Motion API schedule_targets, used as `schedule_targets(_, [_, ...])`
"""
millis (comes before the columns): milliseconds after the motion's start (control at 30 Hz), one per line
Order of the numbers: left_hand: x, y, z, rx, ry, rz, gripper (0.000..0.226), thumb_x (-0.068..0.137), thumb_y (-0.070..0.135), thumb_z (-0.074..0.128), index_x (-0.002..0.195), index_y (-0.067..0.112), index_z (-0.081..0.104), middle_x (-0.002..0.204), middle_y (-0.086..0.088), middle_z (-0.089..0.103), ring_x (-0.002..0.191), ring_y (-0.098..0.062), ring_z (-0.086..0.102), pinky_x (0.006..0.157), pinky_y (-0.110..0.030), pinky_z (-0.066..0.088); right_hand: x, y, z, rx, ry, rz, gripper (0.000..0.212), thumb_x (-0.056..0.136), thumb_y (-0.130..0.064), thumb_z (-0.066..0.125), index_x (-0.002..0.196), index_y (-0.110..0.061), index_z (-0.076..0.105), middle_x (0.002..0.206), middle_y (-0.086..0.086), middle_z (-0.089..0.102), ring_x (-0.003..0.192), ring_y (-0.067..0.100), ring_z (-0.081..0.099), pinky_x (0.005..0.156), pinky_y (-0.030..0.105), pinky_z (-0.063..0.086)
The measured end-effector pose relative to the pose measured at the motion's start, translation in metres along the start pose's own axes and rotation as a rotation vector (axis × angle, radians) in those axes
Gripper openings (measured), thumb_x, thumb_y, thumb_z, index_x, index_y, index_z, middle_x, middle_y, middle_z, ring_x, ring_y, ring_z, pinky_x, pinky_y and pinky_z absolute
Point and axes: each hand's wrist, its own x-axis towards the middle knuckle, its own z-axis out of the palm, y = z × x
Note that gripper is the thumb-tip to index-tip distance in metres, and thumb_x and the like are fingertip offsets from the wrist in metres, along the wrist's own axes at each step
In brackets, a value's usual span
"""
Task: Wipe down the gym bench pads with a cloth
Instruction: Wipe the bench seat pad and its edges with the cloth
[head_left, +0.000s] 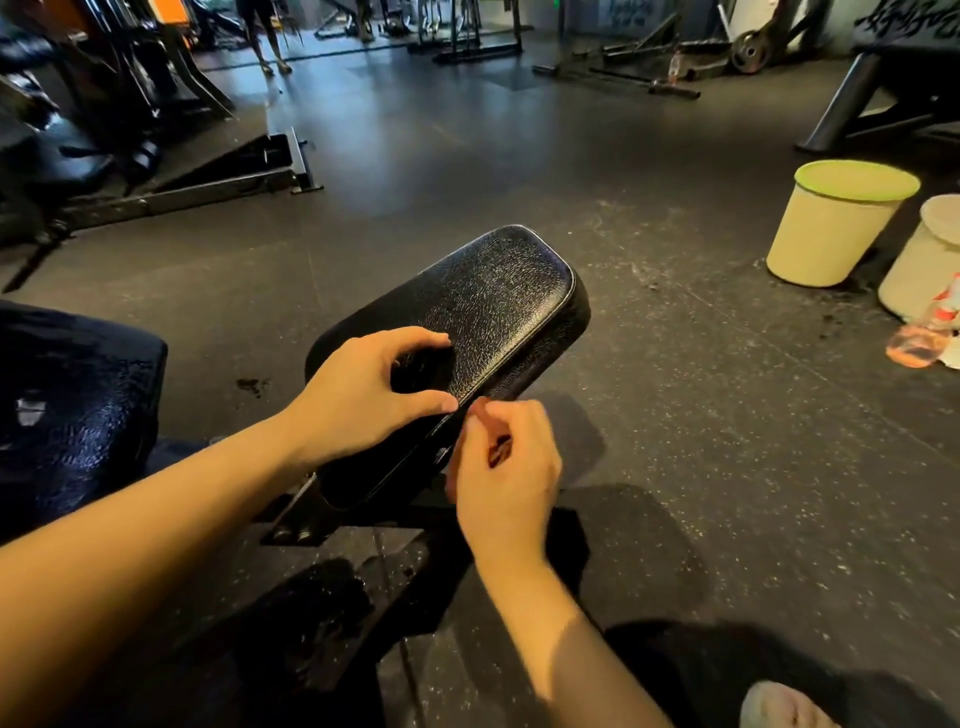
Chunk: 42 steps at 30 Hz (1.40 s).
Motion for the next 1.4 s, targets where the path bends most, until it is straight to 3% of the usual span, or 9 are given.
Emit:
schedule_targets(133, [0.002,0.0,0.001,0.027,0.007,0.008,0.061,0.077,0.049,0.083,0.133,0.04,0.062,0.13,0.023,0.063,0.101,0.003,0.058,0.079,-0.005,0.037,-0.04,0.004,0.008,-0.093,-0.241,-0.154,0.007,0.088,-0.01,0.066,0.091,-0.016,0.065,0.089,-0.003,0.058,0.08,0.017,0.057,0.068,0.041,0.049])
schedule_targets(267, [-0.001,0.0,0.001,0.009,0.011,0.006,0.06,0.078,0.049,0.082,0.134,0.039,0.062,0.134,0.021,0.062,0.104,-0.002,0.059,0.087,-0.019,0.045,0.046,0.012,-0.015,-0.099,0.081,-0.15,0.012,0.086,0.0,0.067,0.083,-0.011,0.068,0.084,0.001,0.062,0.075,0.016,0.057,0.068,0.035,0.047])
schedule_targets(367, [0.0,0.0,0.0,0.02,0.005,0.011,0.06,0.079,0.05,0.081,0.135,0.039,0.062,0.135,0.019,0.062,0.105,-0.006,0.059,0.084,-0.022,0.044,0.041,0.008,-0.011,-0.036,0.131,-0.081,0.007,0.09,-0.001,0.067,0.09,-0.008,0.067,0.09,0.002,0.062,0.08,0.008,0.057,0.072,0.017,0.044])
schedule_targets(567, [-0.002,-0.001,0.0,0.025,-0.011,0.002,0.062,0.078,0.054,0.079,0.136,0.038,0.061,0.137,0.015,0.062,0.107,-0.01,0.06,0.095,-0.036,0.05,-0.071,0.011,0.017,-0.063,-0.29,-0.108,0.007,0.089,-0.013,0.069,0.094,-0.016,0.064,0.091,-0.005,0.059,0.082,0.015,0.058,0.069,0.041,0.051])
schedule_targets(767, [-0.002,0.0,0.001,0.017,0.0,0.029,0.06,0.082,0.047,0.08,0.138,0.033,0.061,0.14,0.016,0.061,0.113,-0.001,0.055,0.097,-0.027,0.046,0.026,0.013,-0.007,-0.027,0.123,-0.072,0.011,0.087,-0.001,0.07,0.084,-0.01,0.065,0.082,0.001,0.06,0.074,0.011,0.053,0.07,0.015,0.04])
schedule_targets(933, [-0.002,-0.005,0.001,0.015,-0.018,0.016,0.062,0.081,0.055,0.078,0.138,0.039,0.059,0.141,0.018,0.059,0.122,-0.005,0.057,0.106,-0.038,0.048,-0.076,0.01,0.017,-0.06,-0.367,-0.058,0.005,0.089,-0.015,0.067,0.091,-0.019,0.064,0.09,-0.007,0.059,0.08,0.012,0.058,0.07,0.039,0.052])
schedule_targets(1167, [-0.006,-0.007,-0.003,-0.009,-0.014,0.046,0.062,0.079,0.046,0.083,0.136,0.032,0.062,0.143,0.016,0.058,0.132,-0.003,0.052,0.114,-0.04,0.043,0.007,0.008,0.0,-0.009,0.052,-0.021,0.012,0.088,-0.004,0.069,0.082,-0.012,0.063,0.082,-0.002,0.06,0.073,0.011,0.056,0.066,0.032,0.046])
schedule_targets(1333, [-0.004,-0.013,-0.008,0.007,-0.042,-0.005,0.075,0.07,0.059,0.085,0.137,0.037,0.059,0.139,0.018,0.059,0.128,-0.004,0.054,0.112,-0.038,0.044,-0.072,0.004,0.018,-0.058,-0.347,0.025,0.004,0.086,-0.018,0.067,0.085,-0.02,0.064,0.084,-0.008,0.059,0.076,0.011,0.056,0.068,0.042,0.051])
schedule_targets(1400, [-0.006,-0.016,-0.007,0.0,-0.039,-0.011,0.079,0.069,0.064,0.08,0.139,0.037,0.057,0.139,0.019,0.059,0.127,-0.002,0.054,0.11,-0.034,0.045,-0.04,0.008,0.01,-0.04,-0.227,-0.004,0.009,0.083,-0.011,0.069,0.08,-0.018,0.066,0.081,-0.007,0.061,0.072,0.011,0.056,0.067,0.039,0.05])
